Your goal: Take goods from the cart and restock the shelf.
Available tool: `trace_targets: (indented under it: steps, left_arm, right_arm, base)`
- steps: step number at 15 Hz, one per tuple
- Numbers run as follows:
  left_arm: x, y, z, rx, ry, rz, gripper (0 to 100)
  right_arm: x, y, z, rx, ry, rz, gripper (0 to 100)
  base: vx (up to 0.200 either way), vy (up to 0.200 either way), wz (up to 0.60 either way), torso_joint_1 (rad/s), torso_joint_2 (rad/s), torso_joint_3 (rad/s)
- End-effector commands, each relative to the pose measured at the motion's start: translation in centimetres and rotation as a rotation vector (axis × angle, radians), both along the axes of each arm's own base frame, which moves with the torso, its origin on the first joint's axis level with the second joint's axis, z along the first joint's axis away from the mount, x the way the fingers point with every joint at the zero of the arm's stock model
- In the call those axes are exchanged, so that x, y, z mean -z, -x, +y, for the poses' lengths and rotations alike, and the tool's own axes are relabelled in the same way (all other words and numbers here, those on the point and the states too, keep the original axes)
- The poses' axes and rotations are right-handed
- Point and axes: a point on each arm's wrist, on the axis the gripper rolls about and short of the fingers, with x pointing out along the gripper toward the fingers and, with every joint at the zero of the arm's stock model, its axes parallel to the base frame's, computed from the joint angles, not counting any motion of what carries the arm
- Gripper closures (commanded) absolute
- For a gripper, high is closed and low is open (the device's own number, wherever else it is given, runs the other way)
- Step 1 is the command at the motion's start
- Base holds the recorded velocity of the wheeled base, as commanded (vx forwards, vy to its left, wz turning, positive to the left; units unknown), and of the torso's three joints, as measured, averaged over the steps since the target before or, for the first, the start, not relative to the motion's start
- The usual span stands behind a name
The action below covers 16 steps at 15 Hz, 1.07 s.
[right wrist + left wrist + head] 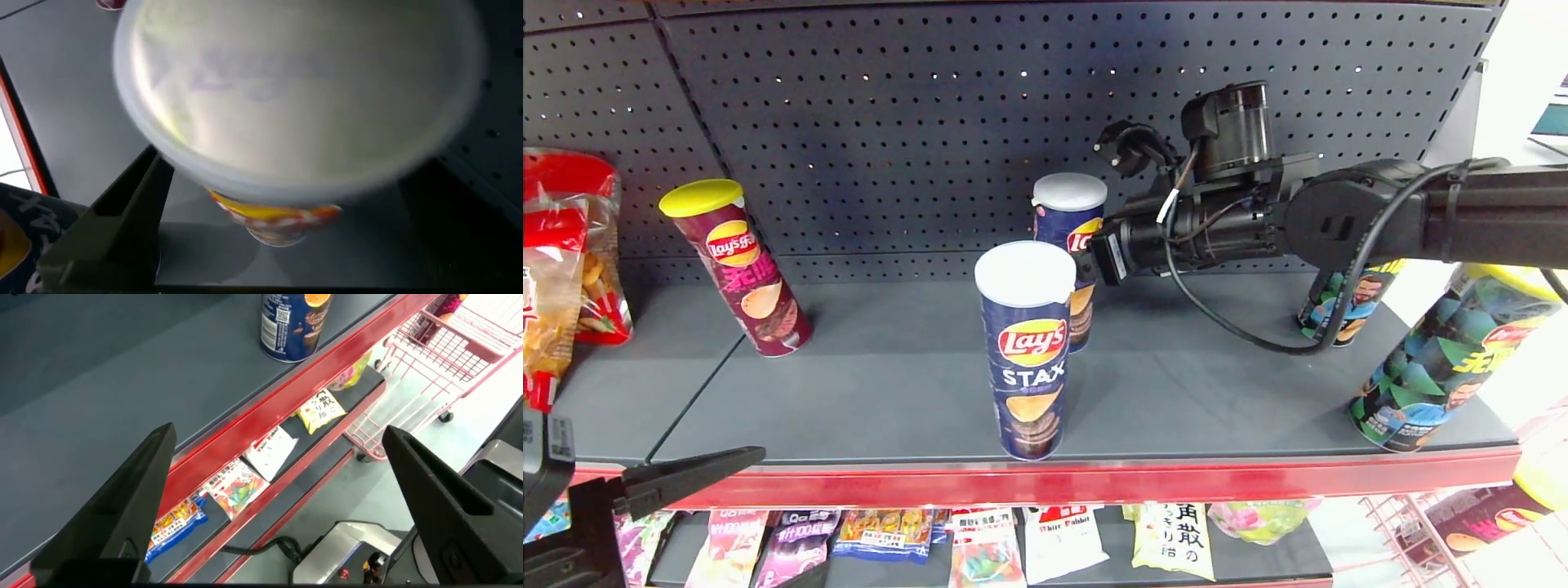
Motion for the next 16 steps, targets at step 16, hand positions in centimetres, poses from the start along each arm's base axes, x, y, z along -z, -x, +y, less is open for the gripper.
trace_targets:
  steps: [16]
  left_arm:
    - [1.2, -6.6, -2.9, -0.014, -0.085, 0.164, 0]
  right_arm:
    - [-4.3, 22.3, -14.1, 0.127, -0.076, -0.111, 0]
  base:
    - [0.0, 0.0, 0.0, 0.0, 0.0, 0.0]
